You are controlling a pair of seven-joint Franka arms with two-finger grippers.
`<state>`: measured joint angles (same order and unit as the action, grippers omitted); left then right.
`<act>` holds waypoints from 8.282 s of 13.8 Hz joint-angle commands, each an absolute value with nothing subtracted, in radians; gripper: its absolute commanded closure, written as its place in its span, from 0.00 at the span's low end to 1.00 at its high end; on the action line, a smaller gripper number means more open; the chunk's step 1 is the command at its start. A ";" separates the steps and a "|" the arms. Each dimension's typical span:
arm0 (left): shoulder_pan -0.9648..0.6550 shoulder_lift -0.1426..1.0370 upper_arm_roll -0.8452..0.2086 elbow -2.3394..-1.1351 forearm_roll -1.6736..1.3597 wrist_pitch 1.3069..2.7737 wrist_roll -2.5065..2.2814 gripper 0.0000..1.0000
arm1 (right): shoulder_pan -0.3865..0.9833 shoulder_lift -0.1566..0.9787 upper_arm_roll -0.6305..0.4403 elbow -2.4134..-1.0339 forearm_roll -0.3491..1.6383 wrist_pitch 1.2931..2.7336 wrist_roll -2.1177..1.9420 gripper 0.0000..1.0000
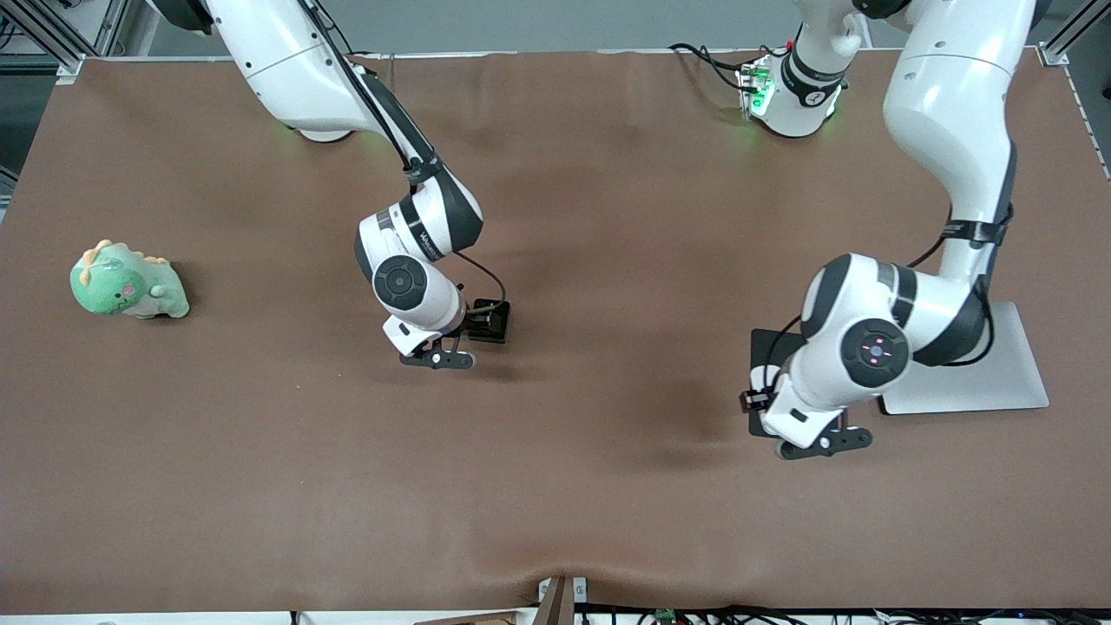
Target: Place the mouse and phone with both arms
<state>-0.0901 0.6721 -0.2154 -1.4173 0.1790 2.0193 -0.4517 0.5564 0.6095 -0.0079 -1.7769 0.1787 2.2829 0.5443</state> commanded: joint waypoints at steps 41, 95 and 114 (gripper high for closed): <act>0.100 0.178 -0.238 -1.520 0.095 1.646 -0.077 0.00 | 0.569 0.559 -0.078 -1.862 0.189 2.220 0.585 1.00; 0.006 -0.020 -0.055 -1.505 0.009 1.405 0.107 0.00 | -0.032 0.486 -0.117 -1.132 0.029 1.419 -0.204 0.00; 0.005 -0.020 -0.055 -1.503 0.015 1.404 0.109 0.00 | 0.026 -0.109 -0.110 -1.667 0.021 1.540 -0.198 0.00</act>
